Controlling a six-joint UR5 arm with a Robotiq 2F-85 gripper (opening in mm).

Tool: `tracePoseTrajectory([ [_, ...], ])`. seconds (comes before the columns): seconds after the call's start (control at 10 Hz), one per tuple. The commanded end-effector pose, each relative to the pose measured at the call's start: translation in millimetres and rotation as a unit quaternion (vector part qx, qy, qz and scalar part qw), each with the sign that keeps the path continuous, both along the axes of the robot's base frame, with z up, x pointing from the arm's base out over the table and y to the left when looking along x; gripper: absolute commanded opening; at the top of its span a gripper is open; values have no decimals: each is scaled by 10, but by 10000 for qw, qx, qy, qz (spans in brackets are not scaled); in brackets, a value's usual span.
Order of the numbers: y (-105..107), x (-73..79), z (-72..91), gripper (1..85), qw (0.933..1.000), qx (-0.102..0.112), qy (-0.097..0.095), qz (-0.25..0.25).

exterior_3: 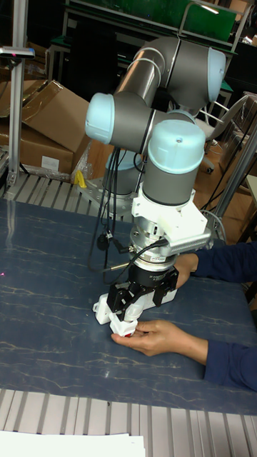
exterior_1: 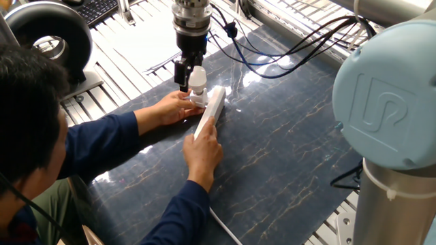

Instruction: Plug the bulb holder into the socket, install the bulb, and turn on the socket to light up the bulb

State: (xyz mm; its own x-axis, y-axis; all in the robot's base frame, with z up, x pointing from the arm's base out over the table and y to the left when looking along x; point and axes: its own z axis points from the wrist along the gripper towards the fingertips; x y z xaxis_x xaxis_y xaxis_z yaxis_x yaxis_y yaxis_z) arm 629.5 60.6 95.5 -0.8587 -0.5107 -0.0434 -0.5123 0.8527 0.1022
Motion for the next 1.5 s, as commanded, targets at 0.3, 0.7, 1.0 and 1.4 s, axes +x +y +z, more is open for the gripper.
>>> tracePoseTrajectory([
  [0.3,113,43,197,733,9950,-20,-235,967],
  [0.7,174,99,145,733,9817,-230,-599,1790],
  [1.0,227,48,174,733,9628,-208,-690,2604],
  [1.4,128,-26,144,720,9324,-218,-687,3541],
])
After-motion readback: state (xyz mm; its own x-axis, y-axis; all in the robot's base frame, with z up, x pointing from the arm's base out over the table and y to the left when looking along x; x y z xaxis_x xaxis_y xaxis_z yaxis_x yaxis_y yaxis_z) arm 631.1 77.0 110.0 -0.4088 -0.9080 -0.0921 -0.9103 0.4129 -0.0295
